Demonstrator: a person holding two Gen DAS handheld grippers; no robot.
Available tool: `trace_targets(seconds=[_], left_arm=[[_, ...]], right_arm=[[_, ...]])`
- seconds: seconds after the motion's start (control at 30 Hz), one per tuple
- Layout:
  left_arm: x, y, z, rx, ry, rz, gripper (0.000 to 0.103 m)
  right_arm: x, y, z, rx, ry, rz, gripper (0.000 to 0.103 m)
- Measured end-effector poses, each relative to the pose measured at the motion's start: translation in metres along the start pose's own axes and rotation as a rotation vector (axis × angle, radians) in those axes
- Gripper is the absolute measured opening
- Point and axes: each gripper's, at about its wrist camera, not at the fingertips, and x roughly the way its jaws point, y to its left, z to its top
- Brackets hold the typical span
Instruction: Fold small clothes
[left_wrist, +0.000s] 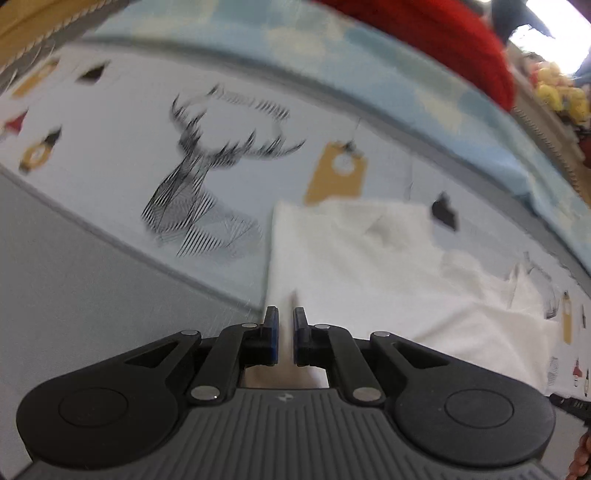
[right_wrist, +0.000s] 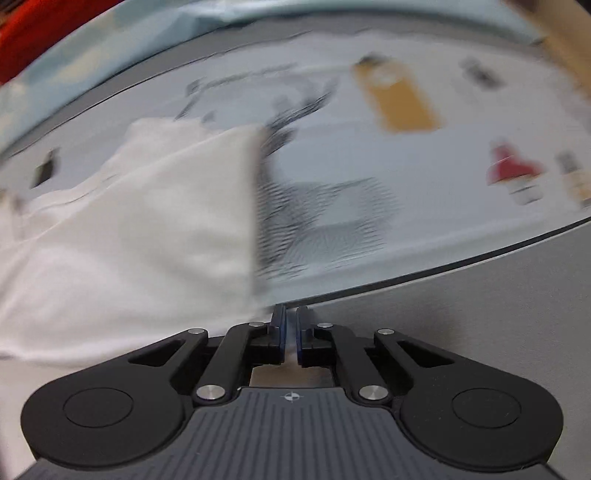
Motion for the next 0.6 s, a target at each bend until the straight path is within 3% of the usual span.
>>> trace_targets(seconds=[0.07,0.13,0.2,0.27,0.37,0.53,0.57,0.6], left_arm=[[0.000,-0.010,-0.001,0.053,-0.008,-0.058,0.013],[0.009,-0.013,-0.003,0.061,0.027,-0.067,0.019],[0.020,-0.007,-0.002,0.015,0.044,-0.074,0.020],[0.032,0.003,0.001,-0.030,0.048,-0.060,0.021],[0.046,0.015,0.005,-0.082,0.044,-0.055,0.022],[0.062,0.016,0.002,-0.122,0.086,-0.113,0.022],[0.062,0.012,0.002,-0.109,0.084,-0.110,0.017],[0.060,0.007,0.002,-0.085,0.072,-0.107,0.006]], right_arm=[[-0.017,-0.003,0.002,0.026,-0.083,0.036,0.009],[-0.031,0.002,0.003,0.020,-0.136,0.178,0.013],[-0.033,0.019,-0.002,-0.072,-0.126,0.291,0.043],[-0.029,0.035,-0.010,-0.167,-0.102,0.325,0.049],[-0.019,0.059,-0.028,-0.356,-0.066,0.298,0.049],[-0.002,0.077,-0.050,-0.619,-0.057,0.161,0.048],[0.000,0.078,-0.053,-0.649,-0.060,0.143,0.047],[0.002,0.079,-0.055,-0.670,-0.065,0.135,0.044]])
